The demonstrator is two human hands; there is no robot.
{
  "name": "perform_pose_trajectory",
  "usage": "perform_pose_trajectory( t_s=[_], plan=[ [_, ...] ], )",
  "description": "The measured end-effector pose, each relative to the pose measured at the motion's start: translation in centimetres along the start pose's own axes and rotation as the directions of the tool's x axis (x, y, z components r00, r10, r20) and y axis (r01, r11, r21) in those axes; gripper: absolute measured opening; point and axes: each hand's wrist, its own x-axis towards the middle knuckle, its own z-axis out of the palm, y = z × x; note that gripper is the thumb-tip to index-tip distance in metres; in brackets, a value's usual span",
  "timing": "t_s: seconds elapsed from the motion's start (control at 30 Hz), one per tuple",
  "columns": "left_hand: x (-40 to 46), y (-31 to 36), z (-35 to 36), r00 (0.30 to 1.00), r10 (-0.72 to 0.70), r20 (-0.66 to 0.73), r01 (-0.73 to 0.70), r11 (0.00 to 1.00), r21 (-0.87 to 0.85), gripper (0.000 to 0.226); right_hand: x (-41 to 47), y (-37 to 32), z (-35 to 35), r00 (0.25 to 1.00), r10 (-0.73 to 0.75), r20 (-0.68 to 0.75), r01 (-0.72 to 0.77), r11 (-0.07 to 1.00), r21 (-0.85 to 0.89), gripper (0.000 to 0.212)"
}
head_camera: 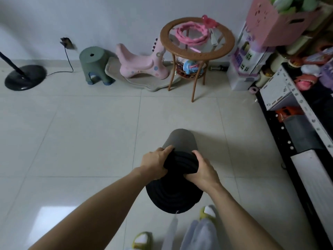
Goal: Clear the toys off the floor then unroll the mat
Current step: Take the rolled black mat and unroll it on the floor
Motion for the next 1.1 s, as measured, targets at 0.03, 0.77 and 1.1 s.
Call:
perform_pose_trajectory(
  t_s=[0.03,0.77,1.1],
  plan=[
    [-1.9,-2.1,0.2,1.0,0.001,0.005,-0.001,1.0,0.002,0.077,-1.3,-1.4,2.1,1.0,0.002,0.005,-0.002,1.0,0.001,0.086],
    [-28.1,-15.5,9.6,0.991,0.114,0.066,-0.126,0.967,0.223,0.075,-26.1,-5.9,27.5,0.964,0.265,-0.007,-0.236,0.873,0.428,0.064],
    [-38.9,-17.2,16.3,0.977,0.148,0.153,-0.187,0.941,0.283,0.081,-36.9,-3.5,36.9,0.93,0.357,0.093,-0.352,0.786,0.509,0.07]
  ],
)
